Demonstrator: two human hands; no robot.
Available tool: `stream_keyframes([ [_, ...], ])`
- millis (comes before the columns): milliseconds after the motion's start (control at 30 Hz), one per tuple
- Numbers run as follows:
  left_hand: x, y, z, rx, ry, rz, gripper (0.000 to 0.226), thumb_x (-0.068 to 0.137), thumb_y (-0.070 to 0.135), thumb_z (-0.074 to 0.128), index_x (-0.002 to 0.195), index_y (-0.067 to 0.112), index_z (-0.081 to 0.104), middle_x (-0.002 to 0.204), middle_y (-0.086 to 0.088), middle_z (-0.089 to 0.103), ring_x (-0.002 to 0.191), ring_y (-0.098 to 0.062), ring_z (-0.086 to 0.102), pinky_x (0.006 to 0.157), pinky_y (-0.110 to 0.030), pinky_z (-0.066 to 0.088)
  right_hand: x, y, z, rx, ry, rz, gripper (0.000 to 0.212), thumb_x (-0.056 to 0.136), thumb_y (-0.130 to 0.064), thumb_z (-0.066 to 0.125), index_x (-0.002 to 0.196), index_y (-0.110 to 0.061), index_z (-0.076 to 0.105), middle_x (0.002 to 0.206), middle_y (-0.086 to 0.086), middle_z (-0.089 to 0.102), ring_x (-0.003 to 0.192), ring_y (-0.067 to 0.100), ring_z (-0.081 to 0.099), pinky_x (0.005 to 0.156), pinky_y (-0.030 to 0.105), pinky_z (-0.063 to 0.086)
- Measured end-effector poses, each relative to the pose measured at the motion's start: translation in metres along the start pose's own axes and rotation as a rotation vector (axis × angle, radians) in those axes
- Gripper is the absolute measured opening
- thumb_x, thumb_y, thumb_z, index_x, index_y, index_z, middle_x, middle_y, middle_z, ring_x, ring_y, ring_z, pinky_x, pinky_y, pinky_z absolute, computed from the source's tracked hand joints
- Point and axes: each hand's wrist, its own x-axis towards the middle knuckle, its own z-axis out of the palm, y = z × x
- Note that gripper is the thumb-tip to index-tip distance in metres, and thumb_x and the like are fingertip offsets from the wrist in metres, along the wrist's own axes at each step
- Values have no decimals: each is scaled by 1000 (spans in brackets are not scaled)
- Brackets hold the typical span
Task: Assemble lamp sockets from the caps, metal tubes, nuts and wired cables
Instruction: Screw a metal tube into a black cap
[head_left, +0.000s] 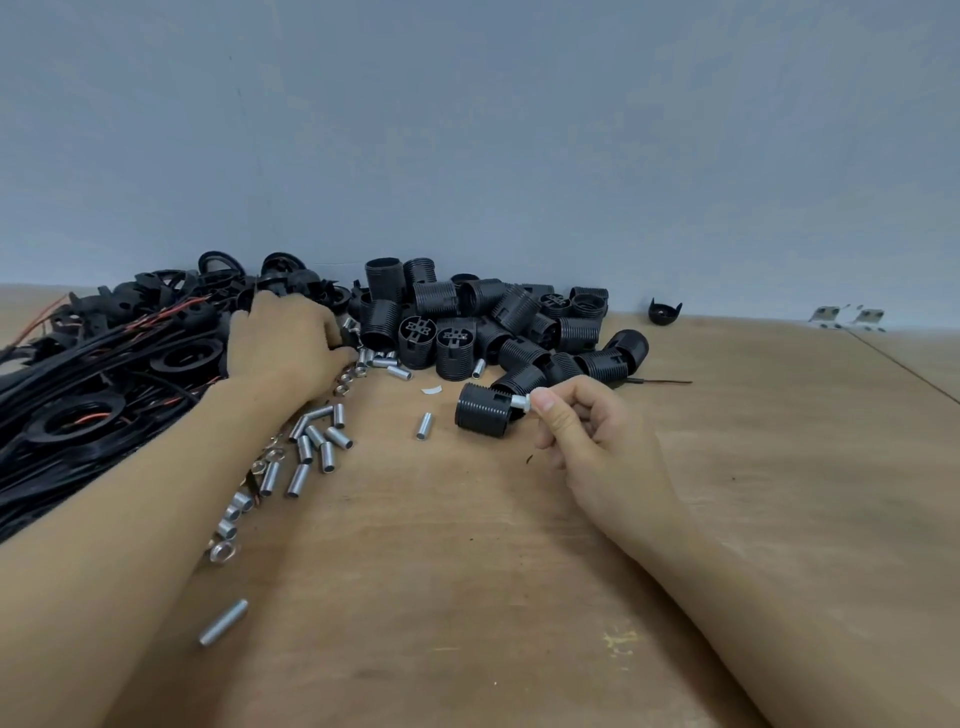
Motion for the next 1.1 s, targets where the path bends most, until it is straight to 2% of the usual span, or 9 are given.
stream_keyframes([
  [133,-47,16,-25,-827,264,-121,19,81,34,79,69,22,71,81,10,68,87,-9,65,79,-23,45,-1,-6,-2,176,12,30,9,95,-15,63,87,-13,67,68,0,66,51,9,58,44,21,46],
  [233,-116,62,-25,-1368,78,-190,16,77,32,83,71,21,73,73,7,71,71,-5,64,69,-22,50,-4,-7,-2,286,34,10,4,91,-7,67,95,-7,68,72,5,68,62,14,64,50,23,51],
  [433,-152,97,-6,-1511,-92,2,19,78,17,82,68,22,66,82,12,74,79,-1,68,72,-11,48,-6,-5,-5,296,115,-3,8,91,-3,66,97,-7,67,73,4,66,66,15,63,54,23,52],
  [533,-123,84,-6,-1561,-118,-100,15,74,21,77,74,13,65,74,6,73,74,-10,70,72,-20,52,-5,-6,-7,288,117,14,10,91,-2,65,96,-10,67,72,2,66,69,15,65,56,26,54],
  [633,-105,73,-6,-1881,-218,-282,21,70,16,75,83,9,59,83,-9,74,84,-24,73,77,-32,58,-6,-6,-7,296,98,-4,11,91,0,64,99,-7,67,76,4,67,71,15,66,58,26,55],
  [733,-109,76,-3,-2038,-312,-209,39,70,10,75,106,9,60,86,-12,73,90,-29,73,72,-28,58,-9,-9,-3,293,51,-66,12,90,-1,66,101,-5,67,77,3,69,73,16,69,62,28,57],
  [800,-115,81,-2,-2053,-431,-131,48,73,11,74,120,11,64,91,-13,73,93,-27,72,75,-26,57,-11,-12,0,287,20,-120,12,89,-1,67,100,-8,68,79,2,72,74,17,70,67,27,58],
  [967,-115,82,-3,-1957,-496,-154,45,68,18,75,111,10,71,99,-19,71,87,-25,72,76,-26,57,-12,-12,0,217,21,-179,19,88,1,68,97,-16,69,82,0,72,75,13,70,71,21,55],
  [1100,-113,81,-2,-1876,-557,-121,51,58,32,78,105,11,74,91,-9,71,73,-14,66,67,-22,55,-12,-11,-2,174,41,-215,22,88,-2,69,96,-22,70,84,-2,72,76,13,70,73,22,56],
])
